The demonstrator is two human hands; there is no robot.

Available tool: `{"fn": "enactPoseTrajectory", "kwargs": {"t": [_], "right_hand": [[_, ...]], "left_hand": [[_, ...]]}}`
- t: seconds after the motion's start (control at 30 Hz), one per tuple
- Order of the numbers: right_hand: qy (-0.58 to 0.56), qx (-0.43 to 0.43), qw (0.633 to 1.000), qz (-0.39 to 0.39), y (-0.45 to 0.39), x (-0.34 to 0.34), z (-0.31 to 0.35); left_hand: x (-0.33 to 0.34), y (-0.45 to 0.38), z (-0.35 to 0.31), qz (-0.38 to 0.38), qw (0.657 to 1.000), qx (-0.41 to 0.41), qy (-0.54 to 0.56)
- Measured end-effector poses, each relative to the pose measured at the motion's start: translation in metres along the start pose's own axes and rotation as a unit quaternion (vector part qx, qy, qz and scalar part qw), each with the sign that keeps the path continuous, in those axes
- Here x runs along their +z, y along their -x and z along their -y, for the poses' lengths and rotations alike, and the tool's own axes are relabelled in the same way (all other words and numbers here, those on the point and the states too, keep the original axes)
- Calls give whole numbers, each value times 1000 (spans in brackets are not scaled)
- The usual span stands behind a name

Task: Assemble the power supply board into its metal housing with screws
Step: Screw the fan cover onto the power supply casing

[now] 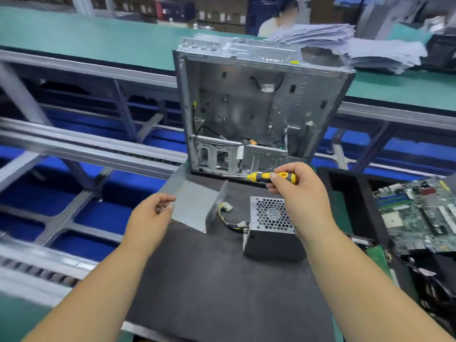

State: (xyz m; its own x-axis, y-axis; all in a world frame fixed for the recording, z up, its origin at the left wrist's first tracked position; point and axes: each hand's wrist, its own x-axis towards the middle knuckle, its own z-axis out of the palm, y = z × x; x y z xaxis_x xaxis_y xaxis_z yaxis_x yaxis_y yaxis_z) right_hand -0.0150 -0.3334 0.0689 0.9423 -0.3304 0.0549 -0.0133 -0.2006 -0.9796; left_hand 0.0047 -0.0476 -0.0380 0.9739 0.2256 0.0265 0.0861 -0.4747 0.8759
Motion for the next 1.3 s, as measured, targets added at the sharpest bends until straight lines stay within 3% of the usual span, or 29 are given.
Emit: {"fn": "enactPoseTrajectory", "kwargs": {"t": [0.17,0.5,0.87,1.3], "right_hand": [[-16,8,999,27,3,22,-4],[-9,35,999,27,12,39,-16],[3,38,999,-6,10,45,-16],[-14,52,999,3,14,54,-17]], "left_hand": [[-9,9,28,3,997,-66,-47],[0,1,61,17,981,-111,-160],[21,-29,69,17,974,-78,-211],[18,-31,77,64,963,36,-260]]}}
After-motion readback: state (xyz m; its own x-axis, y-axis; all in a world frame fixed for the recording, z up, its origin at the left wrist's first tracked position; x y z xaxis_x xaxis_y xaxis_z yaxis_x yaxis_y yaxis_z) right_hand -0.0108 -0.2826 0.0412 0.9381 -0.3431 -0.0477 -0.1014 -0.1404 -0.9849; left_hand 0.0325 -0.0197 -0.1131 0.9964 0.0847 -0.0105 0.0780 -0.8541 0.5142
